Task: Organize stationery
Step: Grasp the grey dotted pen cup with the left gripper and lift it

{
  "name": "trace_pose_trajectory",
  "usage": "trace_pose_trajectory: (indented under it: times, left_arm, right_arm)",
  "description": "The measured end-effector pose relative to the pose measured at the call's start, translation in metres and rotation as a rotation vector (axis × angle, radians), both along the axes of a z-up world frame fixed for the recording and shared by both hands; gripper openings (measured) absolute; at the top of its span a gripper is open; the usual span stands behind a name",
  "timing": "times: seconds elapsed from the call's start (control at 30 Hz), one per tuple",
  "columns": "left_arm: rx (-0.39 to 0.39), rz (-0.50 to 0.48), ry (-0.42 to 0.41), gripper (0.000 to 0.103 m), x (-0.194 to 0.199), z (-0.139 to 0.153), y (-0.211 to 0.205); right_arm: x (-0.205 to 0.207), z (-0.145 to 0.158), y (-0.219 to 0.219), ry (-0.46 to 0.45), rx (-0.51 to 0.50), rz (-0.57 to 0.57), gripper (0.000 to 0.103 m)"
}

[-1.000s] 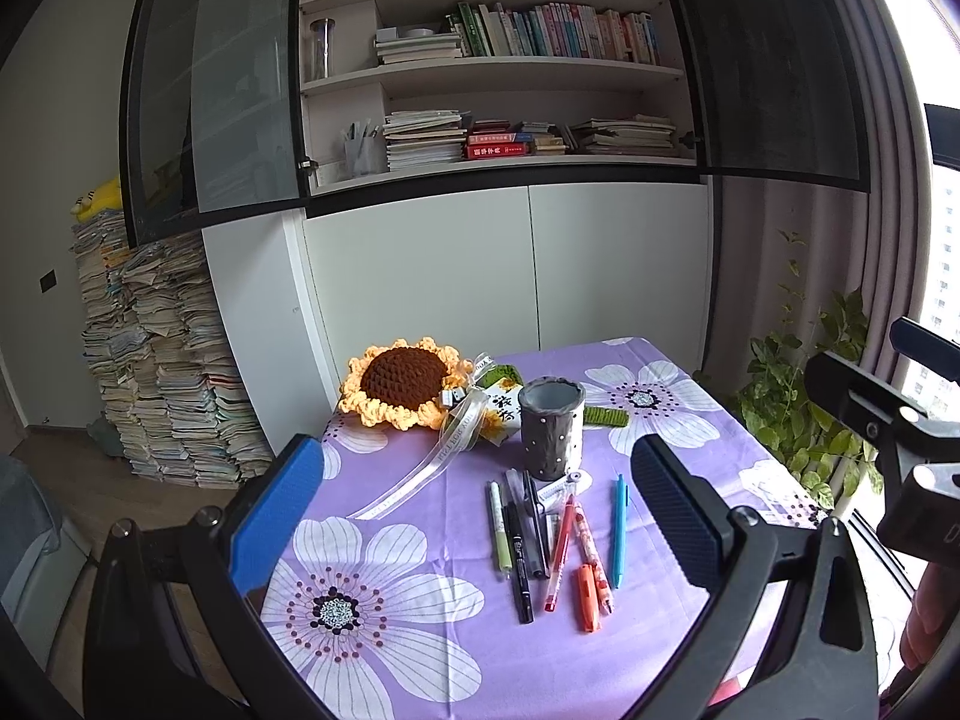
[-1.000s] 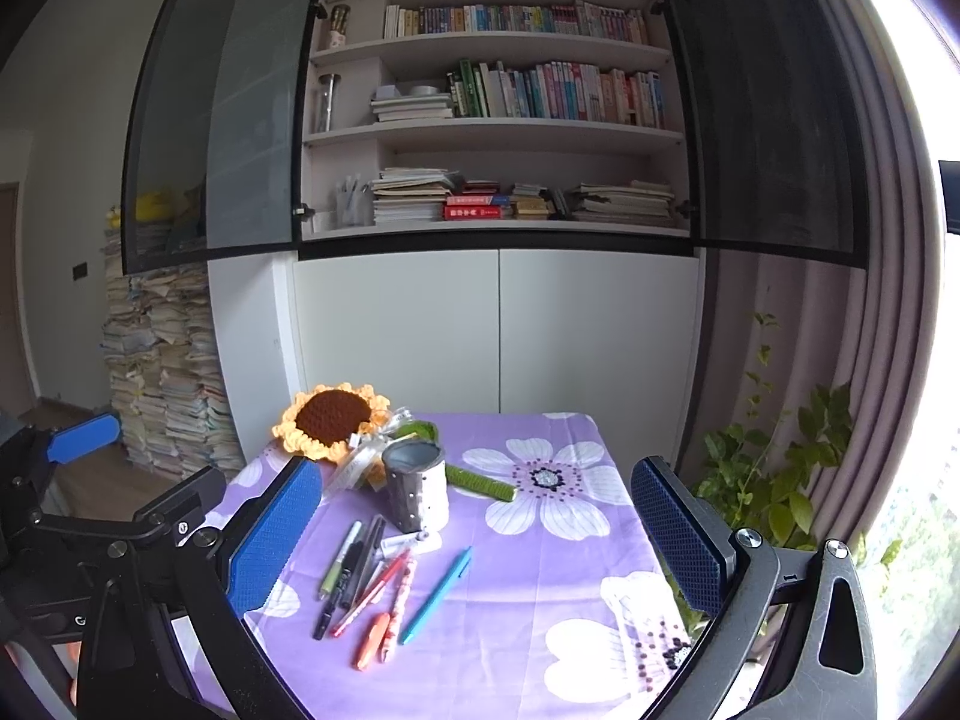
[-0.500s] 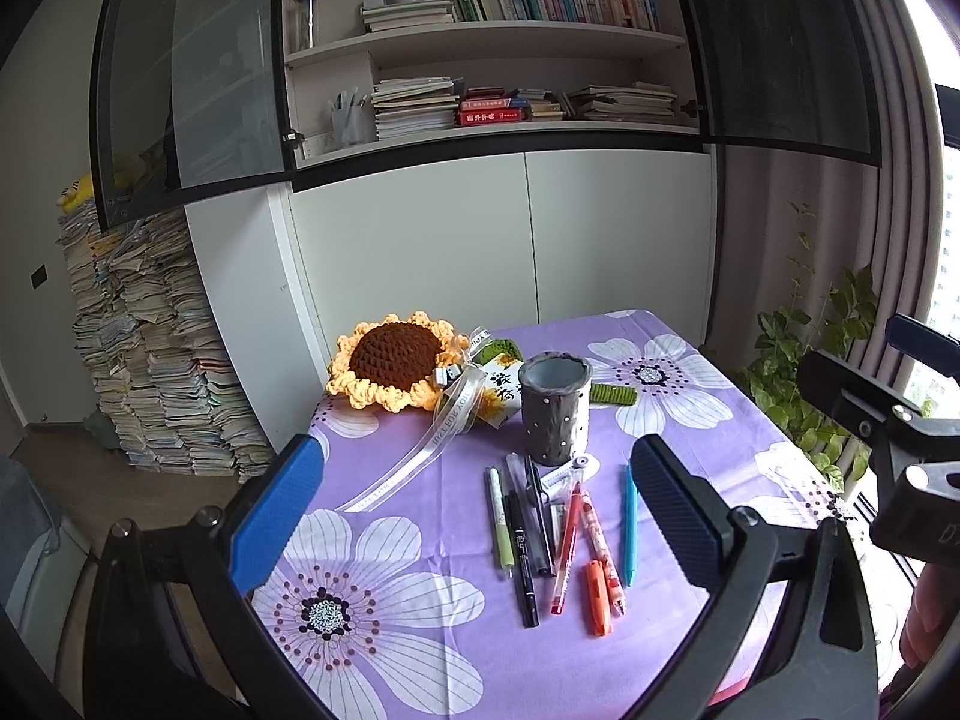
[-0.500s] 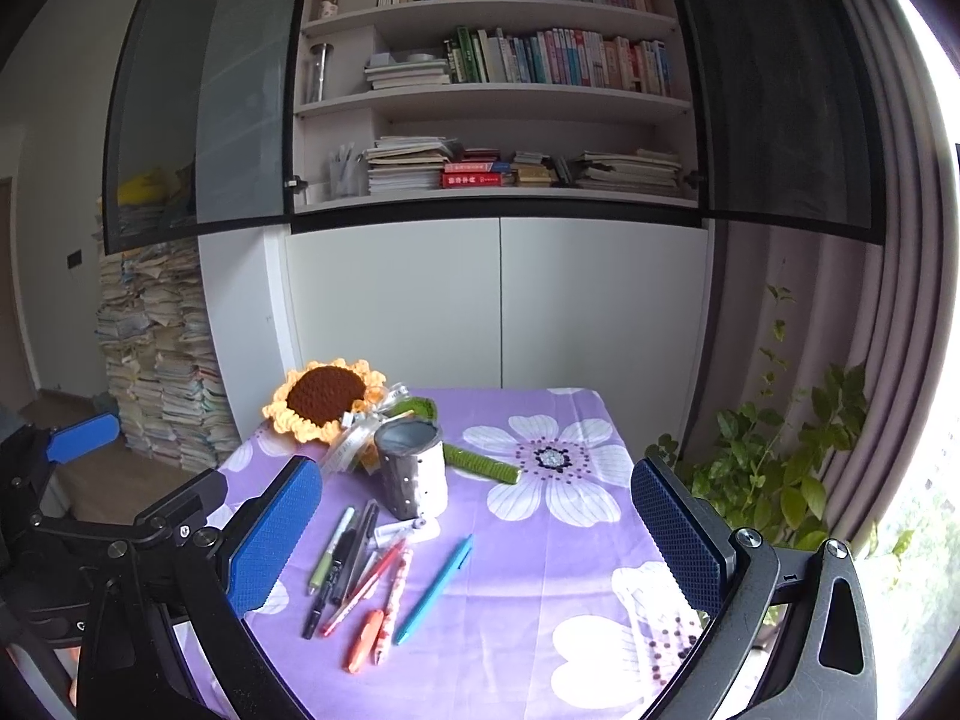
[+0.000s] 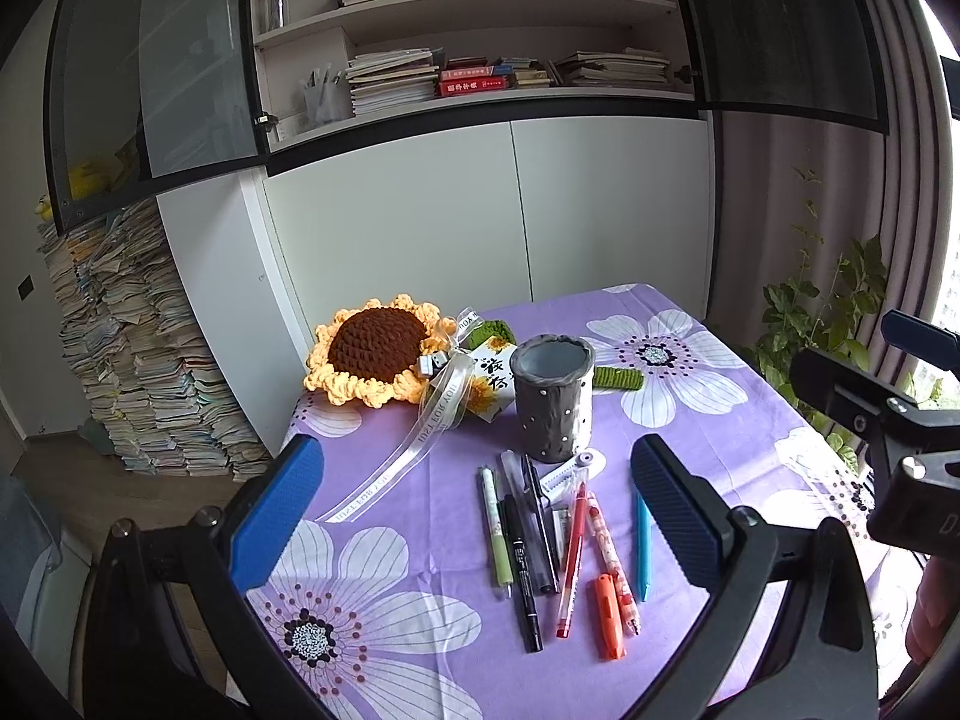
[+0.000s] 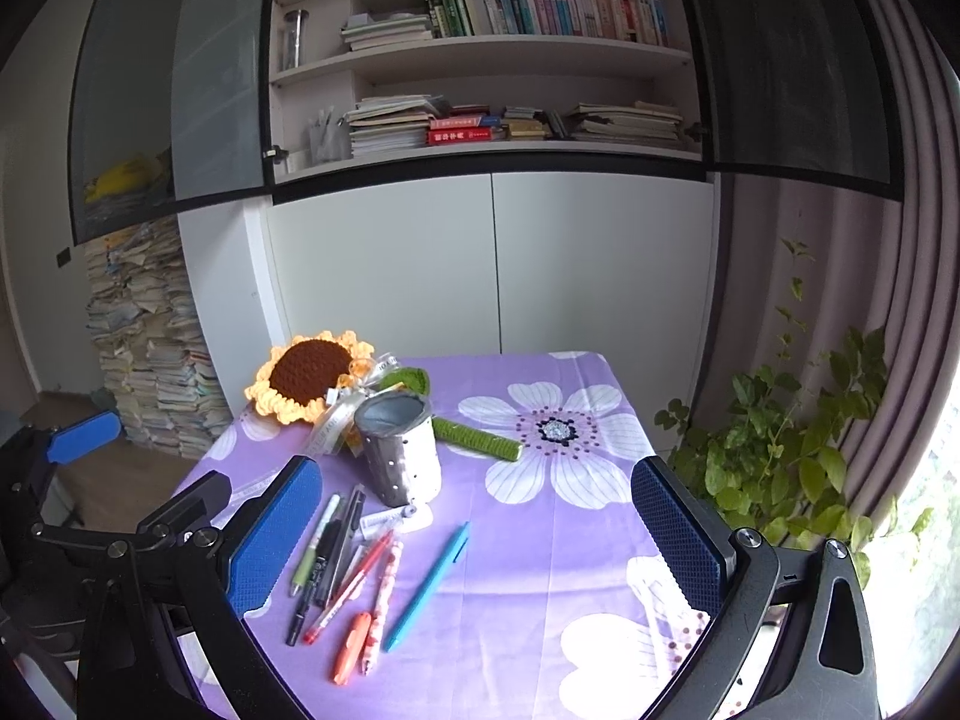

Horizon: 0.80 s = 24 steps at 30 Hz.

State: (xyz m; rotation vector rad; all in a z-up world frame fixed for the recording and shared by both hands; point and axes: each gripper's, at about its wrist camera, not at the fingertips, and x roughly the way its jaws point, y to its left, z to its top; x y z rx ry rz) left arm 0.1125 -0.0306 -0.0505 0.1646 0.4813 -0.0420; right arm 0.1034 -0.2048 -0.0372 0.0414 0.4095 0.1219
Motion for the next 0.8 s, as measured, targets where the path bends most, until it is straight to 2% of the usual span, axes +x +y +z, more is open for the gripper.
trace_pose_trajectory:
  times: [0.37, 0.57, 0.8]
  left_arm:
    - [0.024, -0.057, 0.091, 0.102, 0.061, -0.024, -0.008]
    - [-0.04, -0.148, 0.213, 0.102, 0.112, -0.044, -0.022]
    - [0.02, -0.12, 0.25, 0.102, 0.152, -0.065, -0.041]
  right_arm:
    - [0.038, -0.018, -0.018, 0.085, 0.03, -0.04, 0.103]
    - [0.06, -0.029, -0.033, 0.137, 0.076, -0.066, 0.103]
    - [0.077, -0.038, -0.052, 0.17, 0.092, -0.106, 0.103]
